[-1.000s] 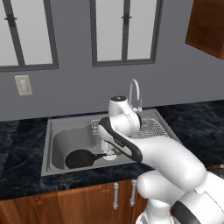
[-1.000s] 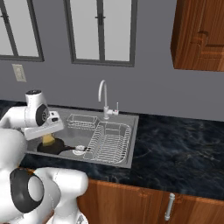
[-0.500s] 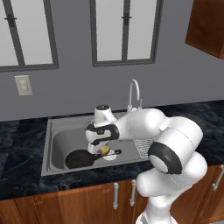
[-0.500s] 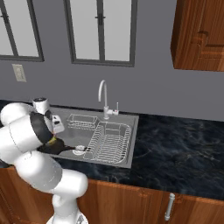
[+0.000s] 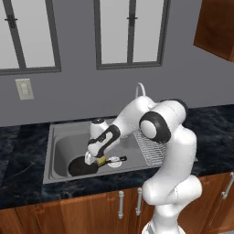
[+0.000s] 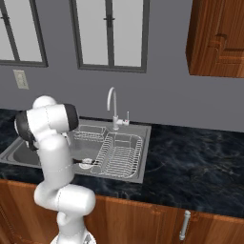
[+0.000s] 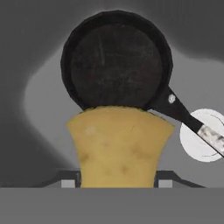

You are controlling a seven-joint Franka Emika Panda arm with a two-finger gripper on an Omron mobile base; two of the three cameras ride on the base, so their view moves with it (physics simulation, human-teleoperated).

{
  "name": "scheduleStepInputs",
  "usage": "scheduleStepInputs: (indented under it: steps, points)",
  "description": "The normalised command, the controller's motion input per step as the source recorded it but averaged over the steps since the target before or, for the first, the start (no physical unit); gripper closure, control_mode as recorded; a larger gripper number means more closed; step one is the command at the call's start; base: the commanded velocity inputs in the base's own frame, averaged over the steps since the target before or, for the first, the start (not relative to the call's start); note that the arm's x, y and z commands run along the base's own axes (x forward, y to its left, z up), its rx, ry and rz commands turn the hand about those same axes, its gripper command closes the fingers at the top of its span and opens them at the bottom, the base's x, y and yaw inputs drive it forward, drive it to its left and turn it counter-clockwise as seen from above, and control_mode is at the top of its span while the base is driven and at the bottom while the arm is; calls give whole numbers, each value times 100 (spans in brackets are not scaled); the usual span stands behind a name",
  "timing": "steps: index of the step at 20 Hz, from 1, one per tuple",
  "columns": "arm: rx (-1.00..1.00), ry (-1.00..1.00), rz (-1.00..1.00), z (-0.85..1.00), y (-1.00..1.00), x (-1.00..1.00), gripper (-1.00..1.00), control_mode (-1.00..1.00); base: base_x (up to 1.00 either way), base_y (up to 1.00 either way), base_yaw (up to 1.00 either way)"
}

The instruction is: Pick the pan and sponge and place them into the sink. Then turn on the water.

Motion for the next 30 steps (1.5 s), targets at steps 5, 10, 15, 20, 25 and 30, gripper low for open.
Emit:
scheduleStepInputs:
  steps: [5, 10, 15, 20, 25, 30]
  points:
    - [-3, 0, 0, -49, 16, 50, 100, -100, 0, 0, 0]
    - [-1, 0, 0, -32, 11, 65, 100, -100, 0, 0, 0]
    - [-2, 0, 0, -40, 17, 70, 100, -100, 0, 0, 0]
    - [-3, 0, 0, -44, 19, 49, 100, -100, 0, 0, 0]
    - [-1, 0, 0, -27, 11, 25, -100, -100, 0, 0, 0]
    - [3, 0, 0, 17, 0, -2, -100, -100, 0, 0, 0]
